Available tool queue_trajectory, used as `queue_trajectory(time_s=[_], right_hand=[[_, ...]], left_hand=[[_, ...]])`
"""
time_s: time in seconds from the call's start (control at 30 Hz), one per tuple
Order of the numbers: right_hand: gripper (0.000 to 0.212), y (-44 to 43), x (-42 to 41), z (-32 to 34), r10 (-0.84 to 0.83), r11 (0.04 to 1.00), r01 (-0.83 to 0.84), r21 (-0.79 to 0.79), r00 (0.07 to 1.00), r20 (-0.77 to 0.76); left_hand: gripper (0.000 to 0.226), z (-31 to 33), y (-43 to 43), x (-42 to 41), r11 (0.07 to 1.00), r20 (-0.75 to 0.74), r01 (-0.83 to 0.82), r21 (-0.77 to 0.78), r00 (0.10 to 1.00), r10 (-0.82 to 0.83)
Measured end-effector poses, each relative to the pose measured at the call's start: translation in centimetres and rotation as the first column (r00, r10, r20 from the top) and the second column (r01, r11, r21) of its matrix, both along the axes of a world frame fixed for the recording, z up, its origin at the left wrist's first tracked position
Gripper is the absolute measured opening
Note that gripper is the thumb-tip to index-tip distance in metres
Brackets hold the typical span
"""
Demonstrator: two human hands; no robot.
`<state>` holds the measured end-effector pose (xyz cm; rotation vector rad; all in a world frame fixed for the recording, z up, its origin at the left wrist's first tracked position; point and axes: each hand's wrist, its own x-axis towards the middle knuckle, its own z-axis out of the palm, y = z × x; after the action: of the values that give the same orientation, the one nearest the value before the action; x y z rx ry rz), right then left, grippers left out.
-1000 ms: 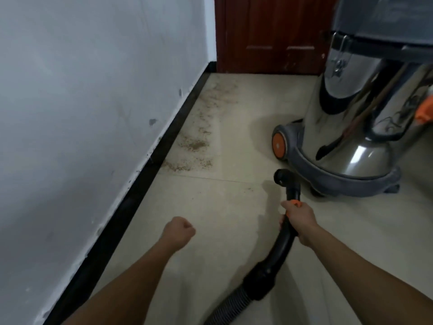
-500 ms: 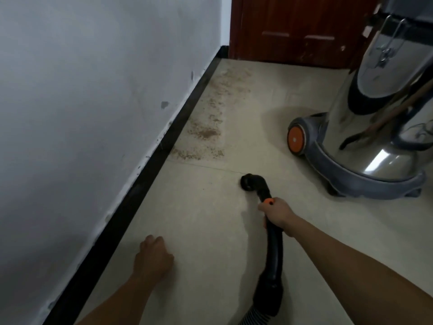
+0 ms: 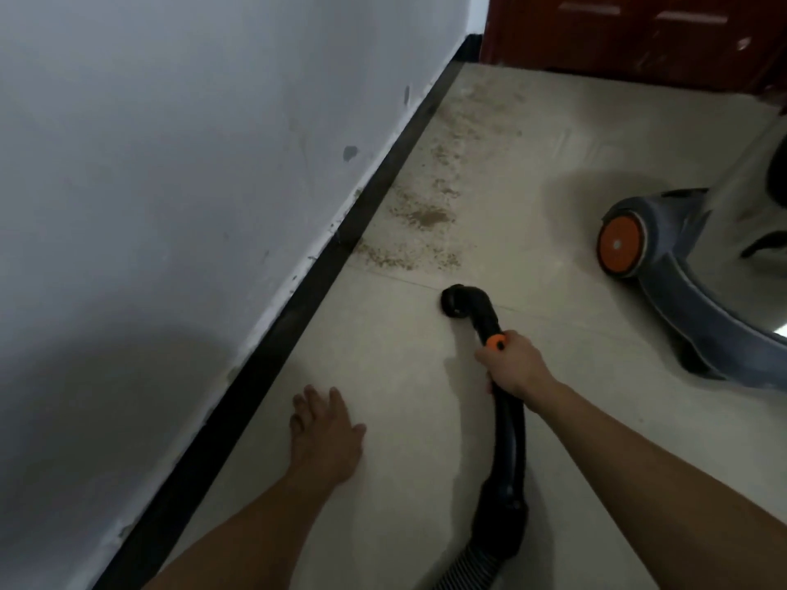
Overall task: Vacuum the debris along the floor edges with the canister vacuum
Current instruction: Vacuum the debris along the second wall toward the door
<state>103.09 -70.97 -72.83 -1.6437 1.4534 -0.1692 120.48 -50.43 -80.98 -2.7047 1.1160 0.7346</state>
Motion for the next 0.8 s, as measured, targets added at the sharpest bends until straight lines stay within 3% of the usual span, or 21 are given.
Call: queue_trajectory(time_s=[0.1, 0.13, 0.2, 0.3, 0.43, 0.53, 0.67, 0.73, 0.8], right_hand=[[0.021, 1.6, 1.9, -0.6, 0.135, 0.987, -0.140, 0.084, 0.989, 0.060], [0.018, 2.4, 2.2, -1.1, 0.110, 0.985, -0.124, 0.120, 0.987, 0.115], [0.013, 2.7, 1.7, -1.9, -0.129, 0.973, 0.070, 0.219, 0.956, 0.265], [0.015, 0.9, -0.2, -2.1, -0.470, 0.863, 0.345, 0.368, 0.815, 0.339], [0.022, -2.4, -2.8, -0.6, -0.669, 0.731, 0.481, 0.484, 0.643, 0.372], [0.027, -2.1, -3.6, 0.5, -0.702, 0.702, 0.444, 0.557, 0.564, 0.434], [0.017, 2.4, -3.8, -0.2, -0.645, 0.731, 0.294, 0.616, 0.591, 0.484], [0.010, 2.2, -5.2, 0.4, -0.606, 0.780, 0.368, 0.505, 0.645, 0.465], [0.007, 0.2, -7.9, 1.8, -0.532, 0.844, 0.418, 0.336, 0.735, 0.420]], left_hand=[[0.075, 0.6, -0.1, 0.3, 0.998, -0.015, 0.009, 0.057, 1.000, -0.008], [0.076, 1.0, 0.0, 0.3, 0.998, -0.035, 0.012, 0.067, 0.999, -0.010], [0.072, 2.0, 0.4, 0.0, 1.000, -0.072, 0.031, 0.002, 0.997, -0.031], [0.058, 3.3, 2.0, -3.2, 0.940, -0.110, 0.105, -0.325, 0.983, -0.148], [0.053, 5.2, 2.7, -9.3, 0.880, -0.460, -0.041, -0.474, 0.863, -0.208], [0.046, 6.0, 0.6, -11.1, 0.847, -0.539, -0.116, -0.519, 0.813, -0.219], [0.045, 7.4, -2.1, -11.2, 0.780, -0.486, -0.149, -0.608, 0.847, -0.217], [0.044, 7.2, -2.7, -9.9, 0.786, -0.499, -0.210, -0.582, 0.855, -0.141], [0.038, 6.4, -2.5, -7.9, 0.823, -0.416, -0.178, -0.540, 0.906, -0.077]])
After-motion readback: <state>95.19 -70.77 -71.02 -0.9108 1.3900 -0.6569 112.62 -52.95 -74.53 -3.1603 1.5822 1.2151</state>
